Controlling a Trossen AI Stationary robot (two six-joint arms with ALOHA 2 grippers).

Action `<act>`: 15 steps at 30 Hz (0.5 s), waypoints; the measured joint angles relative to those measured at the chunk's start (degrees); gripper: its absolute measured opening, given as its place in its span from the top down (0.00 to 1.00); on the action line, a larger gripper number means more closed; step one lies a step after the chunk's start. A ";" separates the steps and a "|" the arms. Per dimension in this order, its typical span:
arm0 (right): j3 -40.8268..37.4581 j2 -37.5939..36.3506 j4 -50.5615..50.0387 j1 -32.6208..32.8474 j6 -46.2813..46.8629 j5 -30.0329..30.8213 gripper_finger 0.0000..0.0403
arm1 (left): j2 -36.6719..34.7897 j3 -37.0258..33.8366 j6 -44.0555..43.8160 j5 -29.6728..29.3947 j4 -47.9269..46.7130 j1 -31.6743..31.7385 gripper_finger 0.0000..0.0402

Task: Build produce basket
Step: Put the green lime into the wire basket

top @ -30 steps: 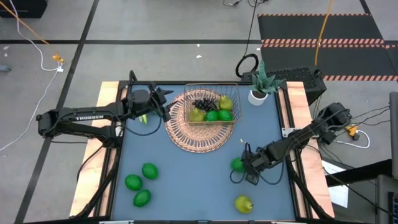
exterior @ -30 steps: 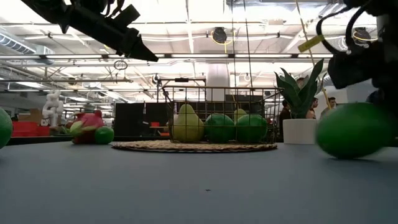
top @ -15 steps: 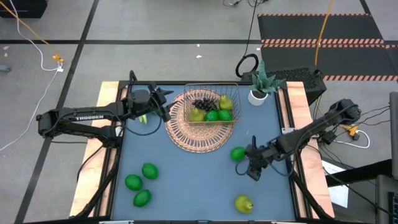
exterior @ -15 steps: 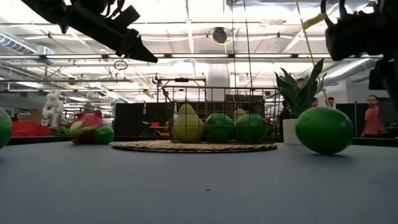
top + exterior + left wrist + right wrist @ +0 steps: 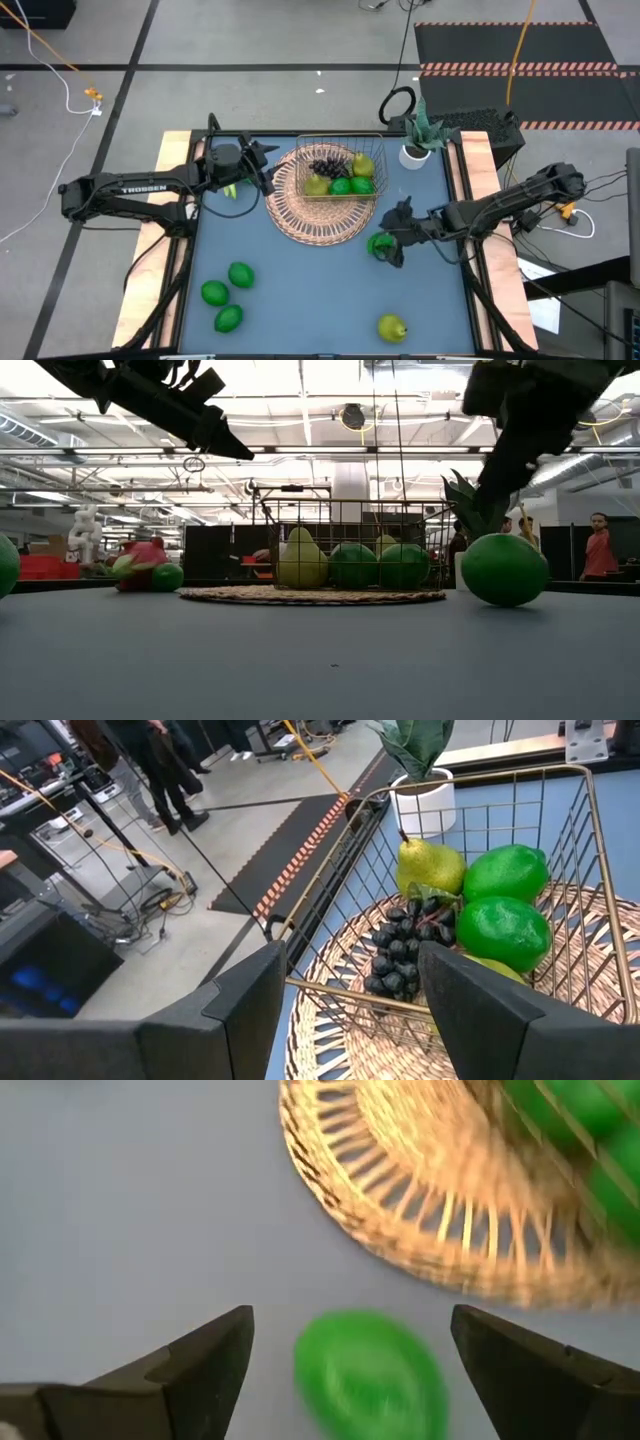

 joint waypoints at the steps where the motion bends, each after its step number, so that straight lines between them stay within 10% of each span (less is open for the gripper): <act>1: 0.00 0.99 1.44 -0.34 -4.12 -0.93 0.16 | 0.00 0.00 -0.01 0.00 -0.01 0.00 0.42; 15: 0.02 9.15 -3.31 -0.88 -16.31 -11.73 0.16 | 0.00 0.00 2.90 0.02 -1.48 0.02 0.42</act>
